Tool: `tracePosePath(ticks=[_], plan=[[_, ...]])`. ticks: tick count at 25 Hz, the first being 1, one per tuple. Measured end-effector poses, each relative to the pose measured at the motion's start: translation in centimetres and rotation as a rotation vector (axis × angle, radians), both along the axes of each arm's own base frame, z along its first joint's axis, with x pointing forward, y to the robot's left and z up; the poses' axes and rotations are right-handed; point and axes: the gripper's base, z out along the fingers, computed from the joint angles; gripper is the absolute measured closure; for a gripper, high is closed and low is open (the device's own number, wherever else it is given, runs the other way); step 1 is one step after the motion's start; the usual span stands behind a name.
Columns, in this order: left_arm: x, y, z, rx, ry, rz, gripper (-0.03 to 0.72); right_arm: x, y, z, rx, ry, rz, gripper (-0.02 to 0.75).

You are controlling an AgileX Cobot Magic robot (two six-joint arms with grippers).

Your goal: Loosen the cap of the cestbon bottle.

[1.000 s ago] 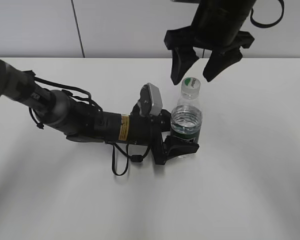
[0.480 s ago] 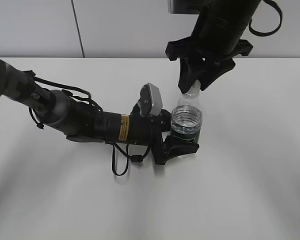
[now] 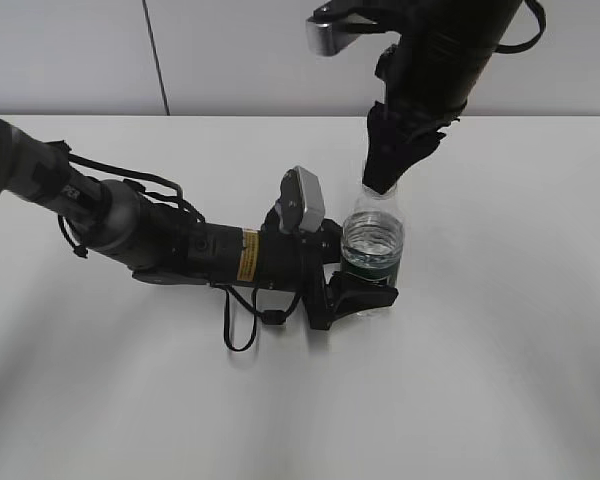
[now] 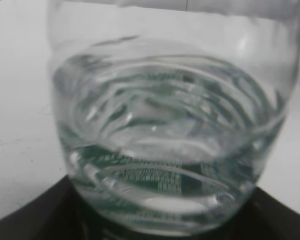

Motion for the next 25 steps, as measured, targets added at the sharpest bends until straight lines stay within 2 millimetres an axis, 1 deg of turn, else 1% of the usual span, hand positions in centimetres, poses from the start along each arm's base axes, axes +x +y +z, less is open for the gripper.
tracePosePath(ticks=[2, 4, 5, 7, 9, 10, 12, 15, 17, 20, 22, 23, 25], plan=[[-0.01, 0.0, 0.0, 0.0, -0.001, -0.001, 0.164, -0.01, -0.01, 0.04, -0.009, -0.037, 0.122, 0.44], [-0.01, 0.0, 0.0, 0.0, -0.001, -0.001, 0.164, -0.03, 0.0, 0.09, -0.01, -0.05, 0.165, 0.439], [-0.01, 0.0, 0.0, 0.0, -0.001, -0.001, 0.164, -0.04, 0.01, 0.09, -0.009, -0.051, 0.172, 0.423], [-0.01, 0.0, 0.0, 0.0, 0.0, -0.001, 0.164, -0.1, 0.16, 0.13, 0.008, -0.045, 0.171, 0.346], [-0.01, 0.0, 0.0, 0.0, 0.0, -0.001, 0.164, -0.17, 0.33, 0.18, 0.029, -0.036, 0.162, 0.239], [0.0, 0.0, 0.0, 0.0, 0.0, 0.0, 0.164, -0.21, 0.41, 0.21, 0.04, -0.029, 0.149, 0.199], [0.0, 0.0, 0.0, 0.0, 0.0, 0.0, 0.164, -0.25, 0.5, 0.24, 0.054, -0.012, 0.11, 0.158], [0.0, 0.0, 0.0, 0.0, 0.0, 0.0, 0.164, -0.26, 0.54, 0.25, 0.066, 0.035, -0.03, 0.14], [0.0, 0.0, 0.0, 0.0, 0.0, 0.0, 0.164, -0.2, 0.48, 0.28, 0.069, 0.074, -0.169, 0.138], [0.0, 0.0, 0.0, 0.0, 0.0, 0.0, 0.164, 0.15, 0.25, 0.28, 0.067, 0.112, -0.43, 0.138], [0.0, 0.0, 0.0, 0.0, 0.0, 0.0, 0.164, 0.31, 0.1, 0.25, 0.067, 0.131, -0.564, 0.138], [0.0, 0.0, 0.0, 0.0, 0.0, 0.0, 0.164, 0.34, 0.08, 0.24, 0.07, 0.142, -0.613, 0.141], [0.0, 0.0, 0.0, 0.0, 0.0, 0.0, 0.164, 0.35, 0.1, 0.27, 0.076, 0.154, -0.656, 0.148]])
